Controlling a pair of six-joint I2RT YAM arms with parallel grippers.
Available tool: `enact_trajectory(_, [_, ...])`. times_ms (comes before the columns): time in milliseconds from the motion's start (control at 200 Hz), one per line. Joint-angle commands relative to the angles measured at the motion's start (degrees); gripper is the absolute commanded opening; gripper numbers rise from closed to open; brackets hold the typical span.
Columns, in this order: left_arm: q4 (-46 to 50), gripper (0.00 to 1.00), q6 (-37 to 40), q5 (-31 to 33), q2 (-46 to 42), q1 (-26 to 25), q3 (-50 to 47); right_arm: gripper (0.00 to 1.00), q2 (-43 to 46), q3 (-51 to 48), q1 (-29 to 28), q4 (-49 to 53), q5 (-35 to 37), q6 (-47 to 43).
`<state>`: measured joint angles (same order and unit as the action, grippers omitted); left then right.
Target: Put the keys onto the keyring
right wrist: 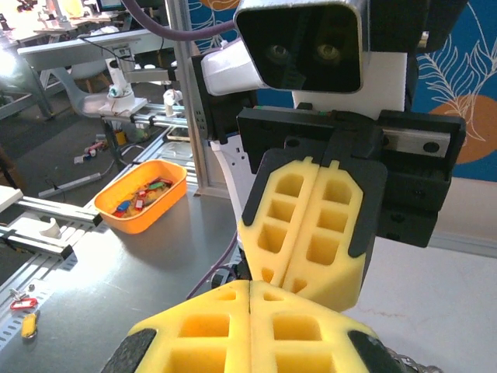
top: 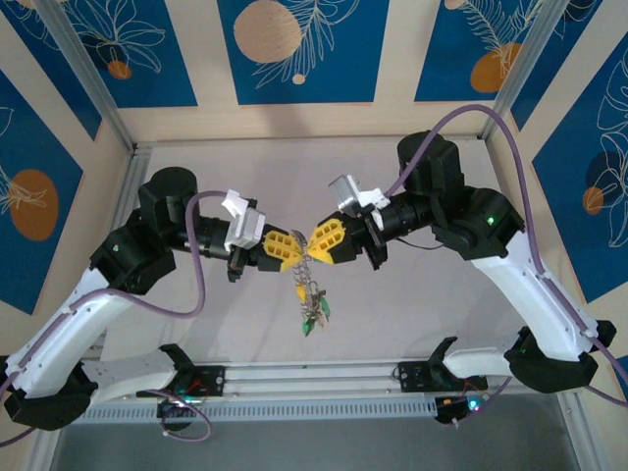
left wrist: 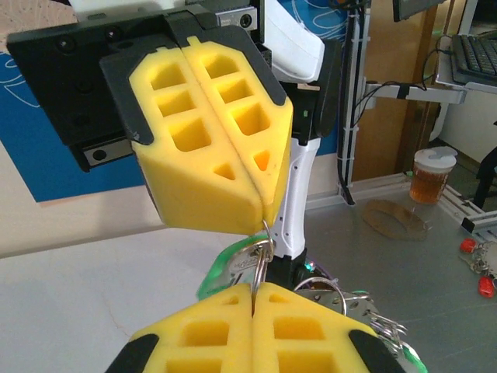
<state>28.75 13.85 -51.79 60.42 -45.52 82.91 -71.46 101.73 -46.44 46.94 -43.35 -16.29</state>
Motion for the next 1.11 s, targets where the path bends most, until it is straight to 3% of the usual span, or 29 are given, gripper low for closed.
enact_trajectory(0, [-3.04, 0.00, -0.77, 1.57, -1.43, -0.37, -0.03, 0.00, 2.45, -1.79, 0.22, -0.80, 1.13, 0.43])
enact_trajectory(685, [-8.18, 0.00, -4.33, 3.18, -2.03, -0.31, 0.14, 0.00, 6.16, -9.27, 0.29, -4.22, 4.16, 0.20])
enact_trajectory(1100, [-6.95, 0.00, -3.15, 6.12, -2.27, -0.04, -0.29, 0.00, 8.88, -7.85, 0.73, -4.68, 8.01, -0.48])
